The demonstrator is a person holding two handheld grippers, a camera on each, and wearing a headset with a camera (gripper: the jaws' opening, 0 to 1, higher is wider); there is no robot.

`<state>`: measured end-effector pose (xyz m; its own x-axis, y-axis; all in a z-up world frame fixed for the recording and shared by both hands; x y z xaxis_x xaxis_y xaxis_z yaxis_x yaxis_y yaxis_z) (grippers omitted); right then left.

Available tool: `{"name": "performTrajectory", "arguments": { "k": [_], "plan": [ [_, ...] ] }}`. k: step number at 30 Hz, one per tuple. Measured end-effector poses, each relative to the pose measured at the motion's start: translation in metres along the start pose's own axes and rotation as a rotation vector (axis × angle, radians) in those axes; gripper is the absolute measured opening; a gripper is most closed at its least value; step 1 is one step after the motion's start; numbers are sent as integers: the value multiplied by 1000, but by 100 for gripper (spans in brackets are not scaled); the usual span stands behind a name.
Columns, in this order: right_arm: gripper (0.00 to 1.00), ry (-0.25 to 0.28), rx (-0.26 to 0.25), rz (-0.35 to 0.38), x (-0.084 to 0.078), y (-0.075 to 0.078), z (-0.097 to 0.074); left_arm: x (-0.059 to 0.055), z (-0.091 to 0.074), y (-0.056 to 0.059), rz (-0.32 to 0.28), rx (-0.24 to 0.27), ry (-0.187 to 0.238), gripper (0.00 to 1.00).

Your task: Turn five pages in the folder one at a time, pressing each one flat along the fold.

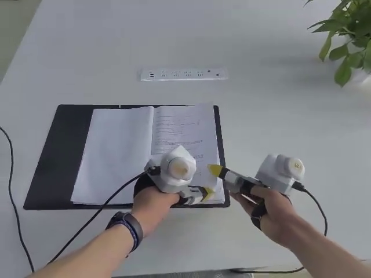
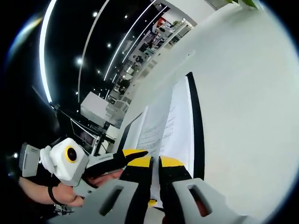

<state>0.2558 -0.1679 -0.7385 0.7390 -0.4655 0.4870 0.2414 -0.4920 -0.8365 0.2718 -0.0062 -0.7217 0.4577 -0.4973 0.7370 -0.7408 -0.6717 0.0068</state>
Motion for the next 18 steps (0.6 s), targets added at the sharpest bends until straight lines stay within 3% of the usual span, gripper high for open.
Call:
{"name": "performTrajectory", "arguments": {
  "k": [4,7,18],
  "plan": [
    [0,-23,-11,-18,-7,-3,-3,-3,-9,-6,-2,7,10,67],
    [0,6,-12,3,-9,-3,-6,-1,-18,-10,-31,11,34,69],
    [0,40,-2,58,3,-9,-1,4,-36,-15,-26,24,79,72]
  ]
}}
Point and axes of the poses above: the centre of the closed fingertips' face, and the gripper's own axes: z roughly forward along the fingers, y roughly to its right, x roughly out of its top, the point moved 10 cm from there along -z, roughly backward along the fingers, and after that the axes turned 8 degrees about x, right-handed, at the moved point
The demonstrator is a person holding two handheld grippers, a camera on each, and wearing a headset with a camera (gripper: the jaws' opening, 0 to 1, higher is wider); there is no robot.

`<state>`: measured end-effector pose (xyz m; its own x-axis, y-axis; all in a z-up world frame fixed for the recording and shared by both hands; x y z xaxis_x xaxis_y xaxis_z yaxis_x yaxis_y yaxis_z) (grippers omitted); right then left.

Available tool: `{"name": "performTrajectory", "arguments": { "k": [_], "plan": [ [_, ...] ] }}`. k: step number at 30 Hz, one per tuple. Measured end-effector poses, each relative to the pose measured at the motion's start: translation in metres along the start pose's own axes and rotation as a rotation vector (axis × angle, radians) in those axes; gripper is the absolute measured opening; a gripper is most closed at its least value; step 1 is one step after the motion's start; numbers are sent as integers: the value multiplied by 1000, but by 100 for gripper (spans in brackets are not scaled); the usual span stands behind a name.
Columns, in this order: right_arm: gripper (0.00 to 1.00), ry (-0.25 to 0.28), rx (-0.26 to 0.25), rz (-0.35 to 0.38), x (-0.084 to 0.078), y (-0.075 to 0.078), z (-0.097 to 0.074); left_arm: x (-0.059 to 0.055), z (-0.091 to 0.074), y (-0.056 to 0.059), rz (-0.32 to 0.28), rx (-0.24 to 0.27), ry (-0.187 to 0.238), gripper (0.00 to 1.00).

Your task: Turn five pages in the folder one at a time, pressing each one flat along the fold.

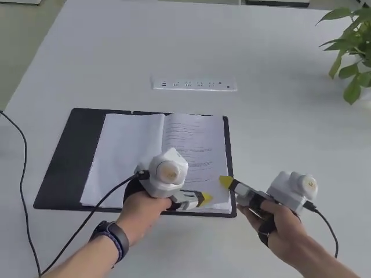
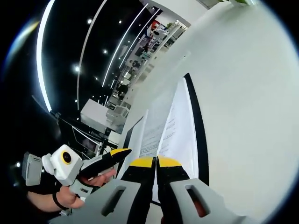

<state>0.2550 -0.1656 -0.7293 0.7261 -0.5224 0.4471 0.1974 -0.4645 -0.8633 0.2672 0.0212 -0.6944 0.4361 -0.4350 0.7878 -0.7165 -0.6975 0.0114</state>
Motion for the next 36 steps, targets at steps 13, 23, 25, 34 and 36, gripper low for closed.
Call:
{"name": "performTrajectory", "arguments": {
  "k": [13,23,25,34,36],
  "plan": [
    [0,11,57,-19,7,-21,11,-1,-24,-10,-20,38,31,72],
    [0,1,125,-74,15,-45,24,-3,-49,-30,-39,79,67,74],
    [0,-5,139,-87,15,-49,28,-5,-55,-36,-53,89,73,74],
    [0,-33,204,-128,14,-78,50,-16,-84,-64,-86,138,88,73],
    [0,-38,216,-135,14,-83,55,-19,-92,-70,-107,151,96,73]
  ]
}}
Point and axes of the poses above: the centre of the closed fingertips' face, and the gripper's own axes: z roughly forward along the fingers, y roughly to its right, x roughly out of its top, the point moved 10 cm from there along -z, roughly backward along the fingers, and after that the axes turned 8 degrees about x, right-handed, at the moved point
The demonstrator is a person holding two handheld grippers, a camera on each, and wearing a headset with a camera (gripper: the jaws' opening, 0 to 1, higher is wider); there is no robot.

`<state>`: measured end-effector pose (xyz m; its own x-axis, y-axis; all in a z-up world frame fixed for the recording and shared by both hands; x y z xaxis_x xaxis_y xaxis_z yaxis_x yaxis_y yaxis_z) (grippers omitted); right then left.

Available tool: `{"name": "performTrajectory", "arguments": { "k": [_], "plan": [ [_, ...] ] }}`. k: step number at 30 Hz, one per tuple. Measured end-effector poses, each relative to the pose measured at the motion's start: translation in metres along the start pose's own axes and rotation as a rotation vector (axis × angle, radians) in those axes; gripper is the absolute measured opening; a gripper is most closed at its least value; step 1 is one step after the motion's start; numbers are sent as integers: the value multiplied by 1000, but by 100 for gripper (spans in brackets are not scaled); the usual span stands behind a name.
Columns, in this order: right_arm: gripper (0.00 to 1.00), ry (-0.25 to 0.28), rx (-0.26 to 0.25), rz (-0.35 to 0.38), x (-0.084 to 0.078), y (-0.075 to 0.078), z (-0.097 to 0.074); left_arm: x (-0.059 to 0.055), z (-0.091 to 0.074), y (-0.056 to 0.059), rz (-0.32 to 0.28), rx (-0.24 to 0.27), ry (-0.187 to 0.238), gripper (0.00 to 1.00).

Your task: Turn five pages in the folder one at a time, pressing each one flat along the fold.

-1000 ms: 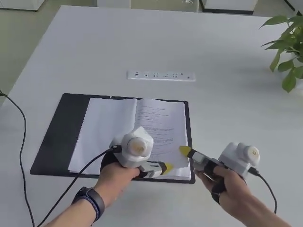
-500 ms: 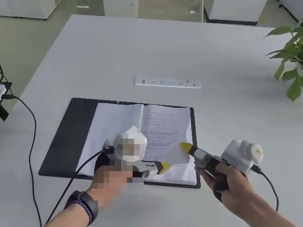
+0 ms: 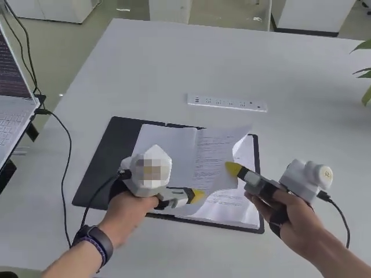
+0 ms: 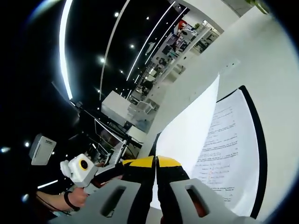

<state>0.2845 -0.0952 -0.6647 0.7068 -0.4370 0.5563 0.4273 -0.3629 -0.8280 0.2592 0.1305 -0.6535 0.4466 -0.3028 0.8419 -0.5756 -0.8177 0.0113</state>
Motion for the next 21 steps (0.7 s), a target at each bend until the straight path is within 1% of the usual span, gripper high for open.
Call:
{"name": "performTrajectory", "arguments": {
  "k": [2,4,6,7,9,16,18,21],
  "plan": [
    [0,-14,25,-10,-1,-6,9,-2,-7,-8,-13,17,2,73],
    [0,-31,37,-19,-1,-11,17,-5,-13,-16,-30,35,4,73],
    [0,-41,51,-21,-2,-17,26,-7,-19,-22,-40,48,2,74],
    [0,-51,58,-24,-3,-19,31,-8,-23,-27,-46,60,2,74],
    [0,-68,67,-36,-4,-22,40,-8,-32,-33,-65,78,13,74],
    [0,-120,110,-43,-10,-30,71,-12,-54,-53,-90,130,27,74],
    [0,-138,125,-41,-13,-33,82,-16,-60,-58,-97,144,27,74],
    [0,-171,137,-47,-20,-36,94,-22,-70,-66,-116,168,29,74]
  ]
}}
Point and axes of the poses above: the centre of the closed fingertips' face, and the gripper's own axes: z roughly forward along the fingers, y roughly to its right, x roughly out of its top, the point moved 10 cm from there along -z, roughly backward along the fingers, and after that the axes turned 8 degrees about x, right-handed, at the moved point
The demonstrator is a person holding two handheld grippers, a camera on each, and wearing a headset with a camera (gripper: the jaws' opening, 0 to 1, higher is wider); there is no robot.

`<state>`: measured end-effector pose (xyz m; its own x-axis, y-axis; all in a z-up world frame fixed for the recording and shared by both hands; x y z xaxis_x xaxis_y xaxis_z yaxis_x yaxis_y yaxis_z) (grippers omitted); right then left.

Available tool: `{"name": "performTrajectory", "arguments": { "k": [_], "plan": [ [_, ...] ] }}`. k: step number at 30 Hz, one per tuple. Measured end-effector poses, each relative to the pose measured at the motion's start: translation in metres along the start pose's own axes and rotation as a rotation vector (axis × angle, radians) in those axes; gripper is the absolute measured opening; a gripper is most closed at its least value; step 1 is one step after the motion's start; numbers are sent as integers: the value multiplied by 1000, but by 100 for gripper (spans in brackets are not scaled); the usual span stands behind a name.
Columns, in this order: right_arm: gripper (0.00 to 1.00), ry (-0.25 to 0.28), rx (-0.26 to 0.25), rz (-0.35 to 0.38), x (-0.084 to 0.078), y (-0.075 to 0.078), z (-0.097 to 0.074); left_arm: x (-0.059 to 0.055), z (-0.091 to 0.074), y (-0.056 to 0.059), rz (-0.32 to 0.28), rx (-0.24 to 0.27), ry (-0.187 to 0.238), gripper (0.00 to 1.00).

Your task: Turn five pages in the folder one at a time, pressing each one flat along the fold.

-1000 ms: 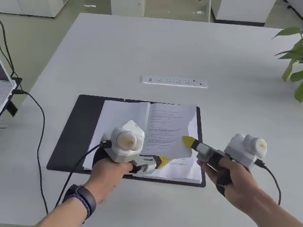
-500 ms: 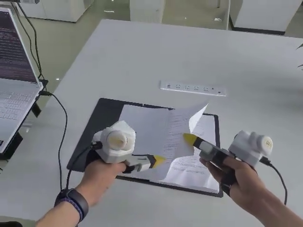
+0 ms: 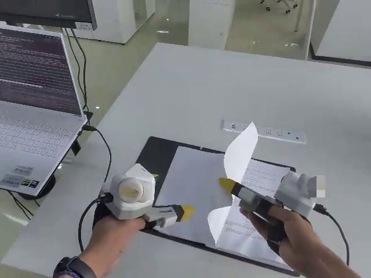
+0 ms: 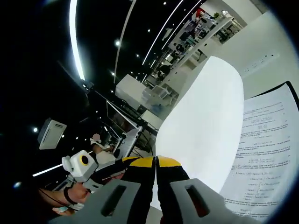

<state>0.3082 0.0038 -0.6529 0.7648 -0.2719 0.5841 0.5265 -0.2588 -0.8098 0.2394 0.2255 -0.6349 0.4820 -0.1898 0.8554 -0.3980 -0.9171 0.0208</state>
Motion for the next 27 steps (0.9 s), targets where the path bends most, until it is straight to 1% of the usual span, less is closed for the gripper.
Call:
{"name": "performTrajectory", "arguments": {
  "k": [5,8,10,12,14,17,19,22,23,27],
  "plan": [
    [0,-47,13,23,-11,2,24,-5,-12,-12,-18,29,1,75],
    [0,-85,21,27,-18,3,41,-6,-18,-17,-25,40,3,75],
    [0,-102,20,31,-22,4,49,-8,-22,-20,-31,49,4,75],
    [0,-127,19,35,-28,7,59,-9,-27,-24,-39,60,7,75],
    [0,-143,14,43,-32,10,65,-10,-31,-27,-46,69,9,75],
    [0,-168,2,57,-39,18,75,-13,-35,-32,-55,82,10,76],
    [0,-181,-7,67,-44,17,81,-14,-38,-35,-62,89,11,76],
    [0,-201,-17,81,-49,22,88,-18,-42,-39,-76,103,12,76],
    [0,-211,-24,87,-53,21,90,-19,-43,-40,-80,106,12,76],
    [0,-220,-44,119,-62,30,100,-25,-47,-43,-96,118,7,76]
  ]
}}
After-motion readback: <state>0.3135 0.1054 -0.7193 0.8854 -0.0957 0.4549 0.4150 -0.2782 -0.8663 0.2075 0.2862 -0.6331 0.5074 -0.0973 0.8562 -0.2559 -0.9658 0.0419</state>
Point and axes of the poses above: the centre of the closed fingertips' face, and the gripper's own axes: z roughly forward along the fingers, y roughly to its right, x roughly out of its top, the point moved 10 cm from there along -z, roughly backward along the fingers, and after that the axes turned 8 degrees about x, right-handed, at the moved point
